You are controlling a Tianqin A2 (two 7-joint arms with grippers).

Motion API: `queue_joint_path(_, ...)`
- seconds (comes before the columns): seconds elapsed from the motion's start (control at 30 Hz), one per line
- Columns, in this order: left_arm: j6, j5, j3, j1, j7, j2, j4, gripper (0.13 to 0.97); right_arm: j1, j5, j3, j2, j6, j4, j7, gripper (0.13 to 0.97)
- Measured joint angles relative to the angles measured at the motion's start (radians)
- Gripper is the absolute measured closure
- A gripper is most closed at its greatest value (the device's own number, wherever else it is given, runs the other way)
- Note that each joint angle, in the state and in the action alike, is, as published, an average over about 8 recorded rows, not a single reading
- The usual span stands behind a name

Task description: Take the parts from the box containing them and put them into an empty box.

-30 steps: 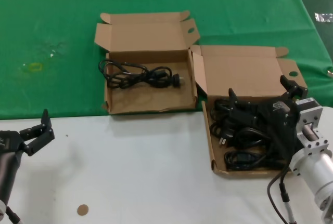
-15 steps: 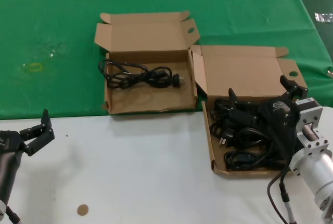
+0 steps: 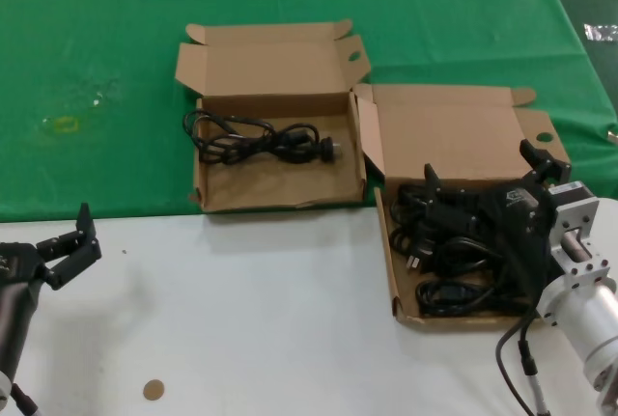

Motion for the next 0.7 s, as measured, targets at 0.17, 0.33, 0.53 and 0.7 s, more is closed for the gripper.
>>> queue_joint_path(0.17,0.0,0.0,0.0,0.0,0.0,0.0,0.0,0.132,0.0,0.0,0.0,0.0,0.0,0.0,0.0,0.129)
queue_joint_path(0.33,0.0,0.0,0.0,0.0,0.0,0.0,0.0,0.132,0.0,0.0,0.0,0.0,0.0,0.0,0.0,0.129)
queue_joint_path(0.53,0.0,0.0,0.0,0.0,0.0,0.0,0.0,0.132,0.0,0.0,0.0,0.0,0.0,0.0,0.0,0.129)
queue_joint_path(0.7,0.0,0.0,0.0,0.0,0.0,0.0,0.0,0.132,0.0,0.0,0.0,0.0,0.0,0.0,0.0,0.129)
